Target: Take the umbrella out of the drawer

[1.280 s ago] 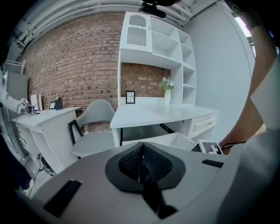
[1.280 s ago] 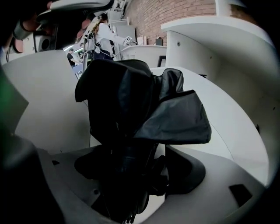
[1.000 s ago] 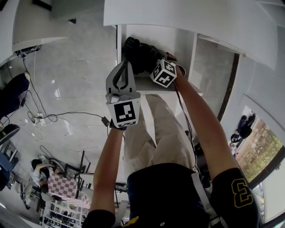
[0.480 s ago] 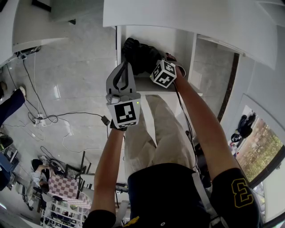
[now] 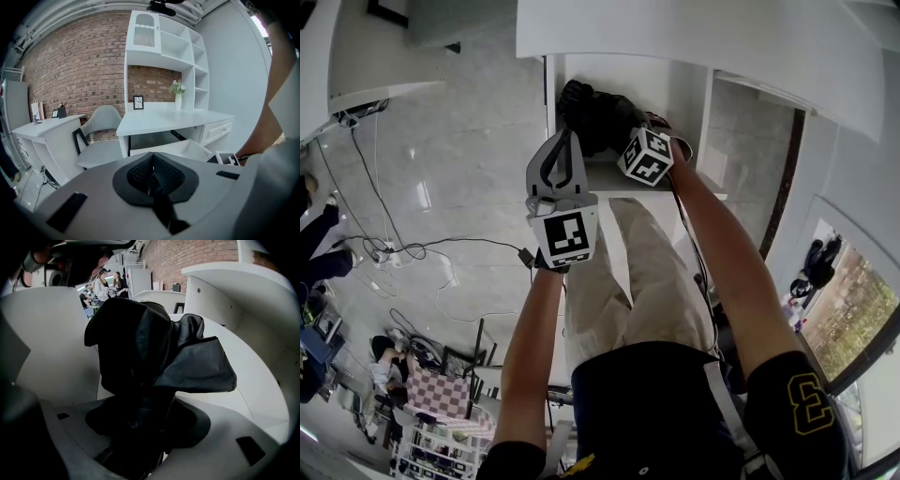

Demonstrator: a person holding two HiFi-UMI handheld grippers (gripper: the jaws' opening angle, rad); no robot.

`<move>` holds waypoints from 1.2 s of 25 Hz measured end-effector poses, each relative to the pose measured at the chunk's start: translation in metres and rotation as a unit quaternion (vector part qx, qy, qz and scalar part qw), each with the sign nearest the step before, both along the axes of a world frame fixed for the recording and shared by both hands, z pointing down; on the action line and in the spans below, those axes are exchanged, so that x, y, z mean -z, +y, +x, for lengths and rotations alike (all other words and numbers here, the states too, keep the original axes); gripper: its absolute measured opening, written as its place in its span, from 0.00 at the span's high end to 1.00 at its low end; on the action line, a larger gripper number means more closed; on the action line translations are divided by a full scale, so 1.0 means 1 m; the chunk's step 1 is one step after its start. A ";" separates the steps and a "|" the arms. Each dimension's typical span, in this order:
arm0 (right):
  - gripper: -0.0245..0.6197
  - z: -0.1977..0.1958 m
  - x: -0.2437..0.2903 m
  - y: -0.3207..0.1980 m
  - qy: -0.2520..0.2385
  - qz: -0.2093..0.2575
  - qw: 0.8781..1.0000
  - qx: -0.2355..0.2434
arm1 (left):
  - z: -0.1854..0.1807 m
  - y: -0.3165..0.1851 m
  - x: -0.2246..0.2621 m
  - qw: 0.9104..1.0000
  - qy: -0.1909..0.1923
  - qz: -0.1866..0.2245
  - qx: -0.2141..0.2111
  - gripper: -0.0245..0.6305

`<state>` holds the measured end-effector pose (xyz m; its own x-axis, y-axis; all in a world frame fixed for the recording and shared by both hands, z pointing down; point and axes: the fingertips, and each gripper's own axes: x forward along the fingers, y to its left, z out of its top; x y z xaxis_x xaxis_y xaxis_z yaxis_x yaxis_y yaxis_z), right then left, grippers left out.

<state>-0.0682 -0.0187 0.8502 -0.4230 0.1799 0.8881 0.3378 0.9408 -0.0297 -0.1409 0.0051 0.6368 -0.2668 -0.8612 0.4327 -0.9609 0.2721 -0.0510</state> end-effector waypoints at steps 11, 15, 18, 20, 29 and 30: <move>0.56 -0.008 -0.001 -0.008 0.031 0.013 0.999 -0.017 | -0.013 0.000 -0.015 0.999 0.017 -0.011 -0.027 0.94; 0.57 -0.018 -0.007 -0.005 0.053 0.026 0.998 -0.010 | -0.033 0.003 -0.028 0.999 0.037 -0.023 -0.032 0.94; 0.57 -0.022 -0.002 0.010 0.045 0.024 0.998 0.035 | -0.034 0.013 -0.027 0.998 0.031 -0.048 -0.002 0.94; 0.57 -0.012 0.006 0.005 0.043 0.032 0.998 0.040 | -0.020 0.006 -0.027 0.998 0.037 -0.059 -0.005 0.94; 0.57 0.021 0.051 -0.008 0.039 0.057 0.997 0.024 | 0.008 -0.003 -0.028 0.993 0.060 -0.095 -0.025 0.94; 0.57 0.021 0.056 -0.009 0.036 0.056 0.998 0.018 | 0.008 -0.003 -0.028 0.993 0.056 -0.098 -0.028 0.94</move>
